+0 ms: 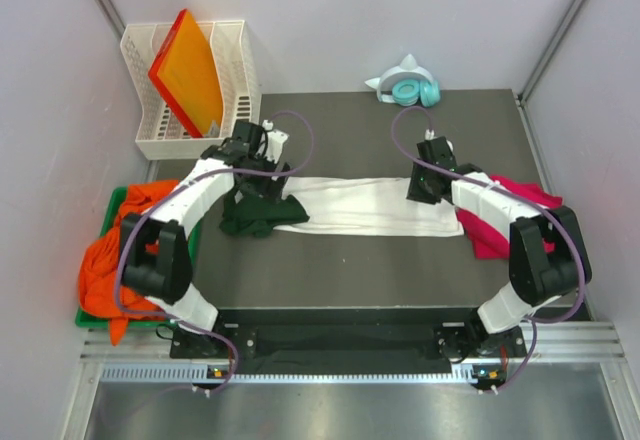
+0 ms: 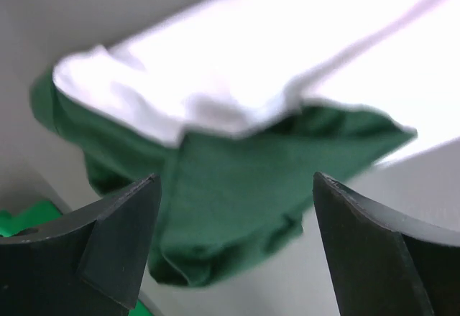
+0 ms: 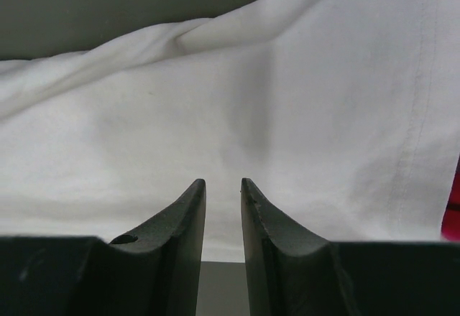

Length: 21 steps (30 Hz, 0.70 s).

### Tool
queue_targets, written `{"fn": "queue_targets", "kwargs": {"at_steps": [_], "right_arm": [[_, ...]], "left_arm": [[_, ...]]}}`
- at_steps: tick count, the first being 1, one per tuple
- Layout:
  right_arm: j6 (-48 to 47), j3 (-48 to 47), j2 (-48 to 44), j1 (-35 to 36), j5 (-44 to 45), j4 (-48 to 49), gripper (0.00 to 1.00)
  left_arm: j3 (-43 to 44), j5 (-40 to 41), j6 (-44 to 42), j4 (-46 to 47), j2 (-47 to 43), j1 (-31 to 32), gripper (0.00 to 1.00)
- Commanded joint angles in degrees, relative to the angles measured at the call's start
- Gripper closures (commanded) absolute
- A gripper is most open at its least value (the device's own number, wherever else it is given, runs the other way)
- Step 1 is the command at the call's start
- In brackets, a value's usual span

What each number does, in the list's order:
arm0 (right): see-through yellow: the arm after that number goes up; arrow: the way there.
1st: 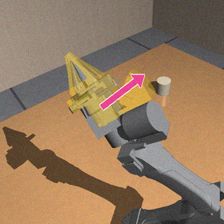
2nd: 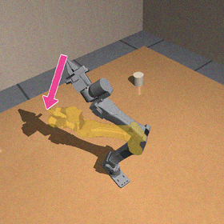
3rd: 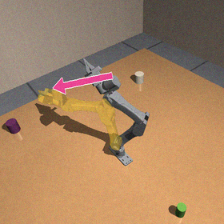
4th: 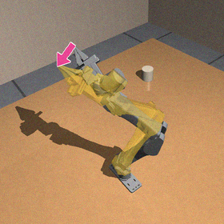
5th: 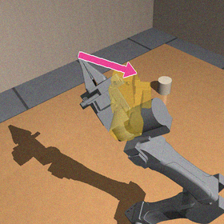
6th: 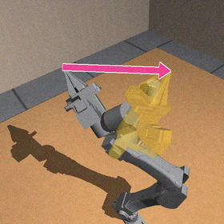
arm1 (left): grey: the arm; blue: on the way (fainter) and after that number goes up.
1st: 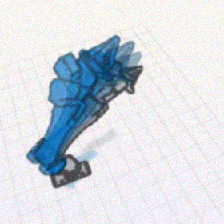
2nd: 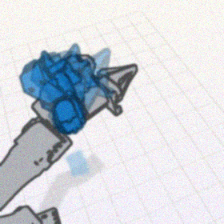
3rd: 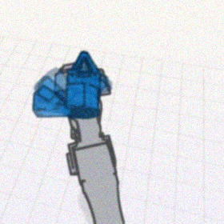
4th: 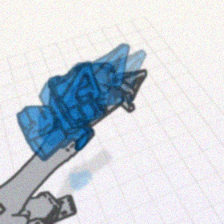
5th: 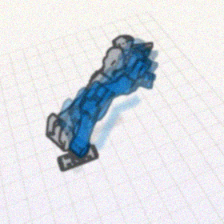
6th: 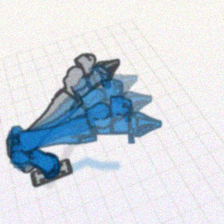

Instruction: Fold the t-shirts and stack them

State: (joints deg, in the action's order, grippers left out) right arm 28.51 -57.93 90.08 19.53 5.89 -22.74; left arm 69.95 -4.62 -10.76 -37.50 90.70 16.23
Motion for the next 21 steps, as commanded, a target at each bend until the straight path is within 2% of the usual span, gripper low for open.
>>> {"fn": "queue_targets", "kwargs": {"at_steps": [1, 6, 10, 11, 14, 21], "right_arm": [[-0.4, -2.5, -0.2, 0.9, 0.4, 0.2, 0.73], [-0.7, -1.7, -0.4, 0.9, 1.1, 0.2, 0.73], [-0.7, -1.3, -0.3, 0.9, 1.2, 0.7, 0.73], [-0.7, -1.3, -0.3, 0.9, 1.3, 0.8, 0.73], [-0.7, -1.0, 0.4, 0.8, 1.1, 1.2, 0.73], [-0.7, -1.0, 1.4, 0.9, 0.8, 1.9, 0.74]], "left_arm": [[10.8, 1.7, 2.4, 0.0, 7.8, -0.1, 0.10], [14.7, 2.1, 1.6, 1.2, 12.0, -0.2, 0.11], [16.2, 2.0, 1.0, -1.4, 14.2, -0.2, 0.23], [16.1, 1.9, 0.9, -1.6, 14.1, -0.2, 0.30], [13.9, 1.6, 0.2, -1.0, 12.7, -0.2, 0.42], [10.7, 2.3, -0.7, -3.2, 11.1, -0.4, 0.43]]}}
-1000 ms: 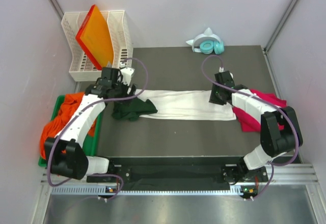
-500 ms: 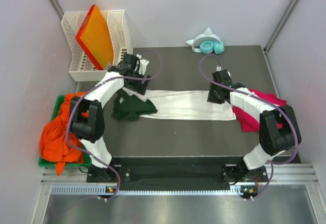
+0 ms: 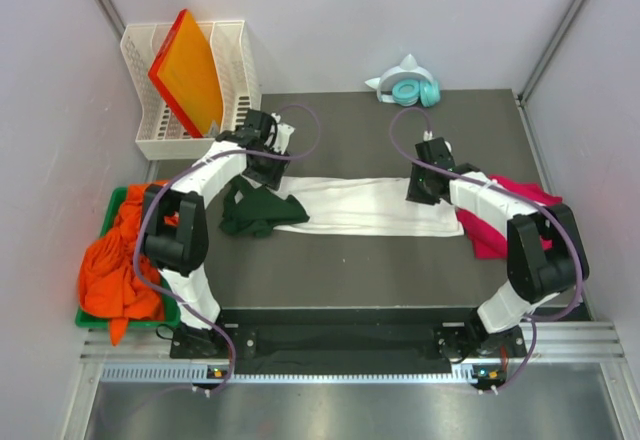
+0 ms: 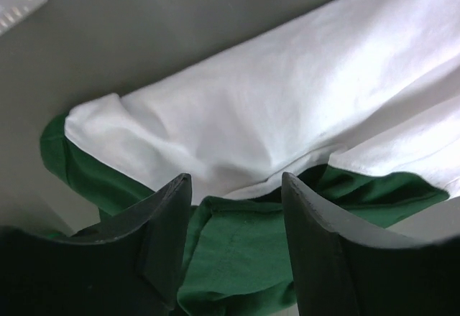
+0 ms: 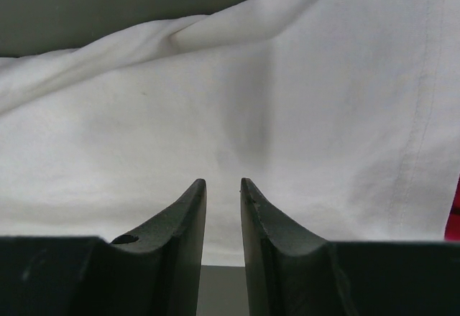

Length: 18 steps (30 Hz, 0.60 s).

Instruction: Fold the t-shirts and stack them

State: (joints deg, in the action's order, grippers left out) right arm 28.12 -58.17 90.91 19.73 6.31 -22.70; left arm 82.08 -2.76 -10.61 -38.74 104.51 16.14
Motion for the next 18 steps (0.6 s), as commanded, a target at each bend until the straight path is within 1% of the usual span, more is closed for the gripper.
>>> {"fn": "queue_targets", "kwargs": {"at_steps": [1, 2, 3, 5, 6, 8, 9, 14, 18], "right_arm": [[-0.4, -0.7, 0.6, 0.6, 0.5, 2.0, 0.73], [-0.5, -0.7, 0.8, 0.6, 0.5, 1.9, 0.74], [-0.4, -0.7, 0.7, 0.7, 0.5, 2.0, 0.74], [-0.5, -0.8, 0.9, 0.6, 0.5, 2.2, 0.73], [-0.4, -0.8, 1.0, 0.6, 0.4, 2.1, 0.74], [-0.4, -0.7, 1.1, 0.6, 0.4, 2.3, 0.74], [-0.4, -0.7, 1.2, 0.6, 0.2, 2.4, 0.74], [-0.3, -0.2, 1.4, 0.6, -0.1, 2.8, 0.74], [-0.3, -0.1, 1.5, 0.6, -0.2, 3.1, 0.74]], "left_arm": [[-1.7, 0.4, -1.2, -2.2, -3.0, -0.4, 0.44], [-2.4, 0.2, -1.9, -2.7, -3.3, -0.4, 0.48], [-2.6, 0.1, -2.3, -3.0, -3.5, -0.4, 0.53], [-2.8, 0.4, -2.6, -4.4, -3.3, -0.5, 0.71], [-2.9, 0.2, -2.8, -5.4, -3.4, -0.5, 0.84], [-3.5, 0.0, -2.6, -5.7, -4.8, -0.7, 0.97], [-3.9, 0.0, -2.4, -5.6, -5.5, -0.7, 1.00], [-6.4, -0.5, -1.6, -5.9, -12.5, -0.7, 1.00], [-7.1, -1.2, -1.8, -9.1, -17.1, -0.7, 1.00]]}}
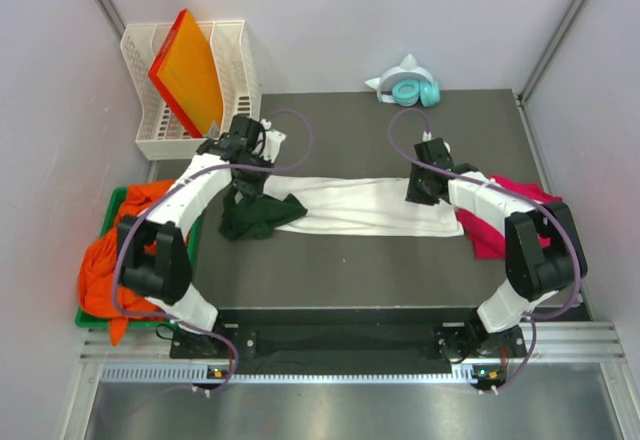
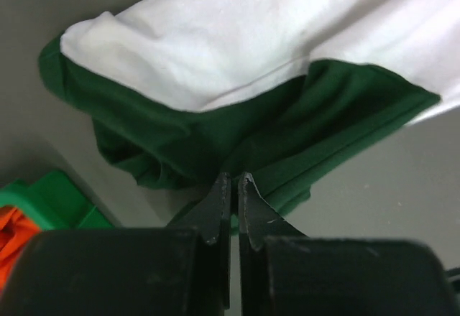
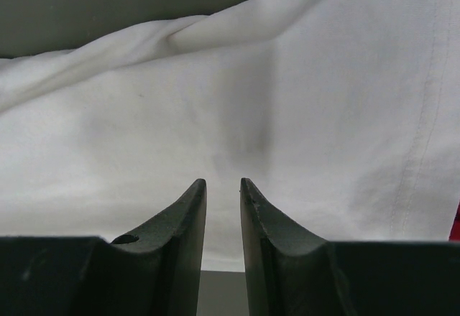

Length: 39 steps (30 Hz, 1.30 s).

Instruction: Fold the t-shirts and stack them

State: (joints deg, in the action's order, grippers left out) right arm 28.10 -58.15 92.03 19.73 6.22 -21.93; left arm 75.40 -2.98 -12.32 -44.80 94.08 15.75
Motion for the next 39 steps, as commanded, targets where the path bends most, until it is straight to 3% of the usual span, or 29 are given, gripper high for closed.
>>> {"fn": "queue_targets", "kwargs": {"at_steps": [1, 16, 22, 23, 25, 26, 30, 36, 39], "right_arm": [[-0.6, -0.1, 0.4, 0.7, -0.2, 2.2, 0.74], [-0.2, -0.2, 2.1, 0.8, -1.7, 3.7, 0.74], [-0.1, 0.0, 1.8, 0.7, -1.6, 3.5, 0.74], [-0.2, 0.1, 1.8, 0.7, -1.6, 3.4, 0.74], [-0.2, 0.2, 1.4, 0.7, -1.3, 3.1, 0.74], [-0.4, 0.2, 1.3, 0.7, -1.2, 3.0, 0.74], [-0.5, 0.5, 0.2, 0.6, -0.4, 2.7, 0.74], [-0.2, 0.8, -1.0, 0.7, 2.6, 2.6, 0.74], [-0.4, 0.5, -0.2, 0.2, 4.1, 1.8, 0.74]], "left_arm": [[-0.9, -1.3, -0.3, -3.5, -7.5, -0.4, 1.00], [-2.7, -12.3, -7.3, -23.4, -4.3, 1.4, 1.00], [-2.4, -15.8, -10.7, -29.4, 2.4, 5.7, 0.82], [-2.3, -15.8, -10.7, -29.2, 3.2, 5.9, 0.72], [-1.3, -15.7, -10.4, -28.4, 3.3, 5.9, 0.62], [-0.8, -15.6, -10.0, -26.9, 2.2, 6.0, 0.51], [2.6, -13.7, -7.5, -20.3, -2.1, 5.4, 0.26], [2.5, -3.6, 1.8, -2.9, -3.1, 3.2, 0.27], [4.3, -2.0, 3.2, -1.7, 2.8, 3.1, 0.31]]}}
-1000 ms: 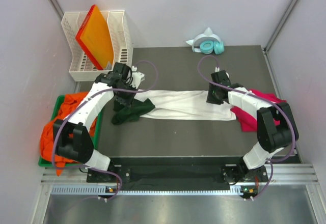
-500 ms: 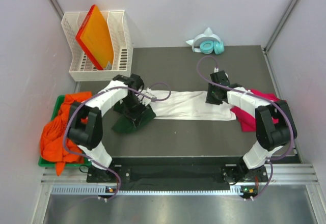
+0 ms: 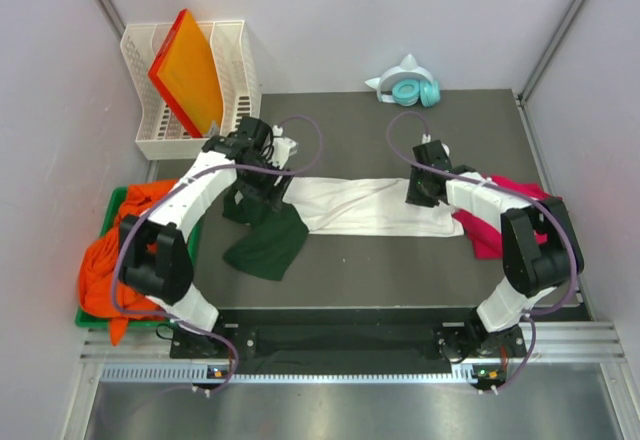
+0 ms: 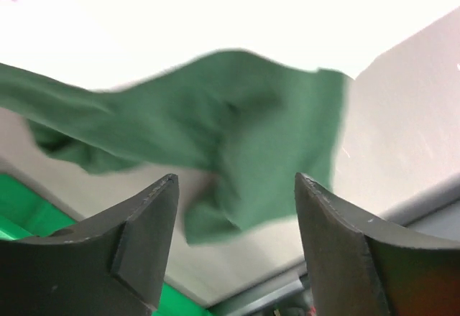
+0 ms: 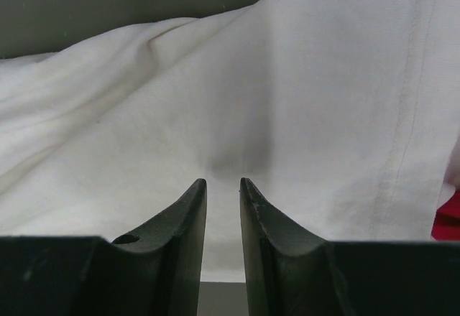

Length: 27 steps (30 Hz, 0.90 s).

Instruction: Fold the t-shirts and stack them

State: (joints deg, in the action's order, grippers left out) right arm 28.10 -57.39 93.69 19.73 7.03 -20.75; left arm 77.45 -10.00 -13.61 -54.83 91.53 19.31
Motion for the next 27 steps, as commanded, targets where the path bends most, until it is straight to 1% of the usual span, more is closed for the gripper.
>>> {"fn": "queue_targets", "kwargs": {"at_steps": [1, 7, 10, 11, 19, 25, 27], "right_arm": [[-0.5, -0.4, -1.5, -0.1, 3.7, 0.4, 0.74], [-1.4, -0.3, 0.5, -2.8, 5.3, 0.3, 0.75], [-1.0, -0.6, 1.8, -4.8, 4.8, 0.0, 0.75], [-0.9, -0.6, 2.1, -5.1, 4.9, -0.1, 0.75], [0.2, -1.3, 6.0, -7.9, 4.4, -2.9, 0.76], [1.1, -0.7, 8.8, -10.0, 4.7, -4.6, 0.77], [1.2, -0.9, 9.6, -10.9, 4.7, -5.0, 0.77]], "left_arm": [[3.9, 5.8, 5.3, 8.5, 8.7, -0.4, 0.32], [8.0, 8.4, 4.8, 11.8, 17.9, -0.4, 0.35], [11.2, 9.5, 5.1, 9.8, 22.4, -0.4, 0.40], [11.7, 11.5, 5.1, 9.1, 23.1, -0.5, 0.41], [11.9, 18.1, 4.0, 8.3, 26.3, -1.5, 0.45], [15.3, 18.0, 5.7, 6.8, 29.3, -6.8, 0.46], [15.9, 18.5, 5.5, 6.5, 30.1, -7.5, 0.46]]}}
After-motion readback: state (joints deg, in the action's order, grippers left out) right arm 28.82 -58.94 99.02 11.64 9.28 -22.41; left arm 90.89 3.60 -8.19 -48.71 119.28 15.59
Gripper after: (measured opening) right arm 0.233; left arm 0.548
